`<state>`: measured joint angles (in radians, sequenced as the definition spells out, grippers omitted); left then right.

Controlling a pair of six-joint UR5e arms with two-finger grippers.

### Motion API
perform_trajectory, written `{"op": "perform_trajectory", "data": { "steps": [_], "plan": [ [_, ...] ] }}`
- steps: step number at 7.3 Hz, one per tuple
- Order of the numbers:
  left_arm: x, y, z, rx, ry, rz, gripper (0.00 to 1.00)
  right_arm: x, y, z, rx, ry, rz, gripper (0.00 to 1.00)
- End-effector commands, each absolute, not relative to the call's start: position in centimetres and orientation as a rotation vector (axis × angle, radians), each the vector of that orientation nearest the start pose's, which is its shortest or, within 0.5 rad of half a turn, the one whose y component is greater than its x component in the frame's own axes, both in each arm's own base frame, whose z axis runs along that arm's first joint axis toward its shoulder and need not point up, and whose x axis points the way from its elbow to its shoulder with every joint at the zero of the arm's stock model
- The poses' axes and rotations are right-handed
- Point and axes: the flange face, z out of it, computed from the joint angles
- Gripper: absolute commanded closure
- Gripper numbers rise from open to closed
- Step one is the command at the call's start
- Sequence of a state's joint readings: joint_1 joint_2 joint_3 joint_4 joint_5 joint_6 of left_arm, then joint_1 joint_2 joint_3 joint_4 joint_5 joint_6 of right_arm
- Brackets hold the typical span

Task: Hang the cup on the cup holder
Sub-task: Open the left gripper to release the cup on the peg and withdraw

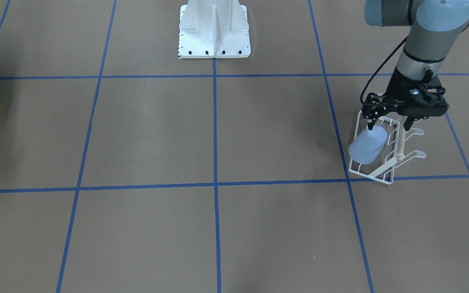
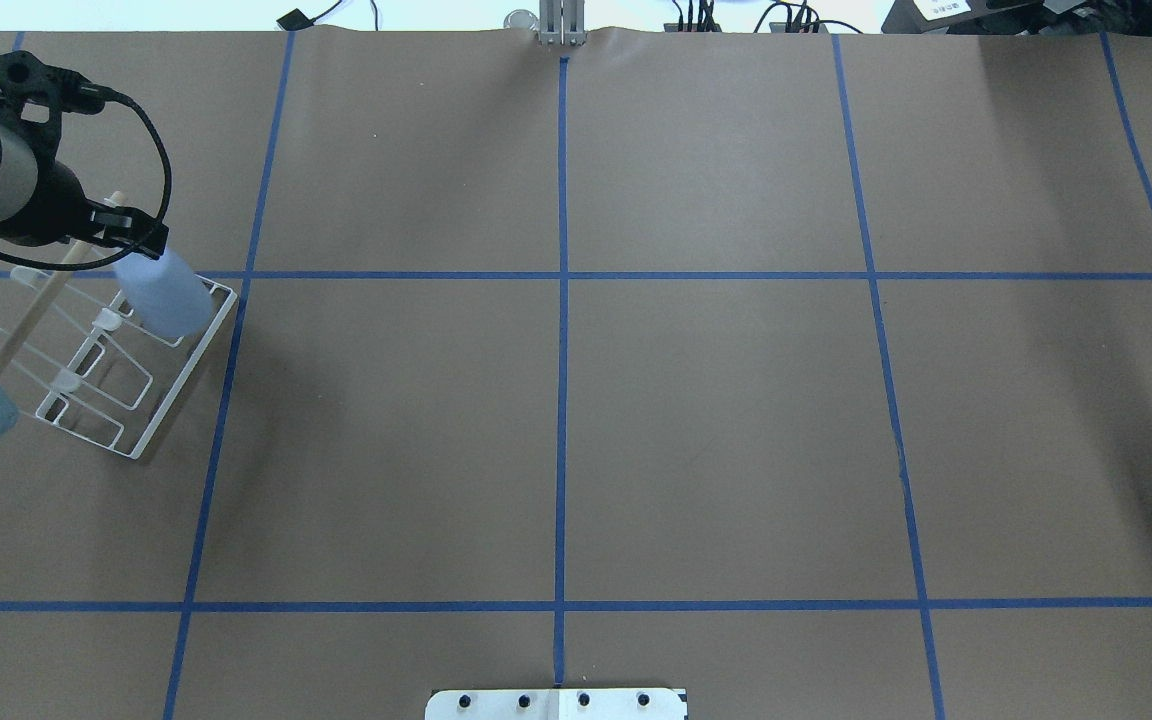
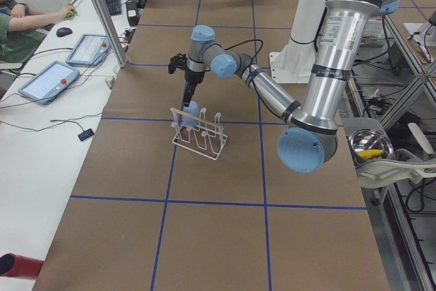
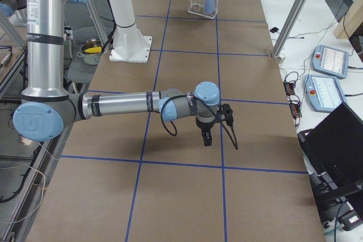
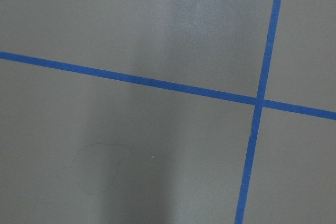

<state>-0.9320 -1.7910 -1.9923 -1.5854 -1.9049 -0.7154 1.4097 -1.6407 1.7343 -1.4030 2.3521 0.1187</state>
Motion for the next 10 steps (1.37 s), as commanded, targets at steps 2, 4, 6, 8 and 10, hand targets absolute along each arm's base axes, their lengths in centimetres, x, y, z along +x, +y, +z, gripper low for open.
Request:
{"op": "perform_trajectory", "data": {
  "steps": [2,4,6,8,10],
  "plan": [
    [24.3,-49.2,35.2,0.316,0.677,0.046,0.01,-1.3,-47.9,59.4,0.142,-0.799,-0.15,0.0],
    [22.8,-49.8,34.5,0.307,0.711,0.056,0.01,-0.6,-47.4,60.2,0.131,-0.799,-0.13,0.0],
    [16.2,-51.4,35.6,0.311,0.738,0.115,0.01,0.6,-47.0,60.6,0.131,-0.807,-0.104,0.0],
    [9.1,-50.3,42.5,0.258,0.703,0.119,0.01,1.3,-46.3,61.4,0.121,-0.794,-0.084,0.0],
    [2.5,-50.5,48.0,0.191,0.679,-0.03,0.01,2.5,-45.1,62.7,0.091,-0.789,-0.041,0.0]
  ]
}}
